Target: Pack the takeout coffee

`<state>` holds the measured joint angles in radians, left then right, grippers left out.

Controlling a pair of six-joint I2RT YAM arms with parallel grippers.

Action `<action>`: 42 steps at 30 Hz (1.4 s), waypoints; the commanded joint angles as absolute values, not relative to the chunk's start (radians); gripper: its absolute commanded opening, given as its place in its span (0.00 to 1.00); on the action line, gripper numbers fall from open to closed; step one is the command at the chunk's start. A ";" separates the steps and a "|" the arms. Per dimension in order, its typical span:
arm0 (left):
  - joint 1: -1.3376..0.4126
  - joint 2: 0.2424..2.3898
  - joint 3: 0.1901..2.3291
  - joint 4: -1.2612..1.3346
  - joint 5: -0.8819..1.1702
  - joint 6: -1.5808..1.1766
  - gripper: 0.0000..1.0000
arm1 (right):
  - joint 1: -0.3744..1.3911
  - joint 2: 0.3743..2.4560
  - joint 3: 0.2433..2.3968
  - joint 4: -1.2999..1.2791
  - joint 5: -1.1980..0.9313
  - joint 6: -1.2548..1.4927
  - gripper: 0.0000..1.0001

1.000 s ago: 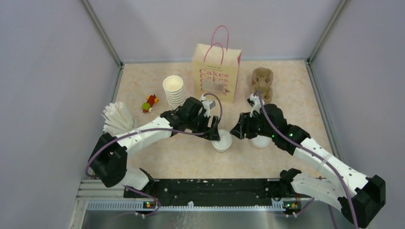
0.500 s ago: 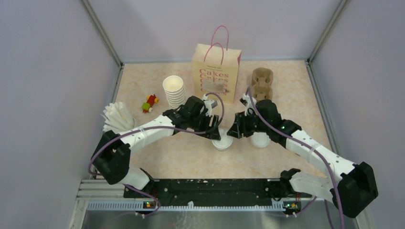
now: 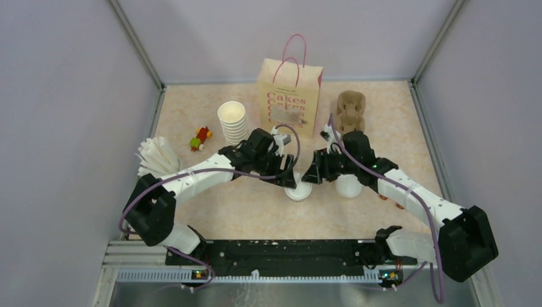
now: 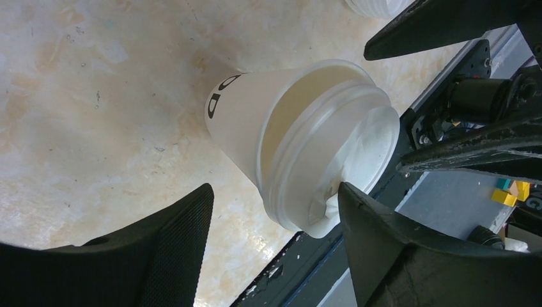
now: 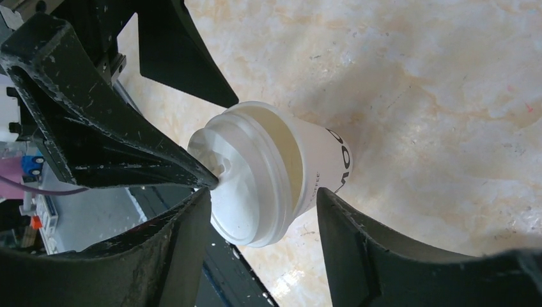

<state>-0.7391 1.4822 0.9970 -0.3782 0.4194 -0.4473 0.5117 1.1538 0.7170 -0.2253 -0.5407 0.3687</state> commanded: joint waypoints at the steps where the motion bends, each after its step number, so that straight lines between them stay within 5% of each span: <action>1: -0.735 1.484 1.061 -0.399 0.388 -0.449 0.78 | 0.487 1.157 0.742 -0.187 -0.578 0.329 0.62; 5: -0.733 1.469 1.086 -0.416 0.343 -0.451 0.80 | 0.473 1.173 0.756 -0.184 -0.601 0.307 0.64; 19: -0.732 1.517 1.100 -0.436 0.302 -0.429 0.60 | 0.449 1.271 0.763 -0.113 -0.729 0.280 0.44; 34: -0.730 1.561 1.123 -0.413 0.302 -0.427 0.68 | 0.431 1.233 0.660 -0.035 -0.704 0.411 0.25; 42: -0.719 1.557 1.138 -0.429 0.386 -0.466 0.58 | 0.431 1.103 0.599 -0.032 -0.690 0.606 0.24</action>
<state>-0.7277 1.5497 1.1187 -0.4362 0.3515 -0.4469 0.4332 1.1919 0.6327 -0.0822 -0.6567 0.4835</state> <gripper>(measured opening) 0.599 0.258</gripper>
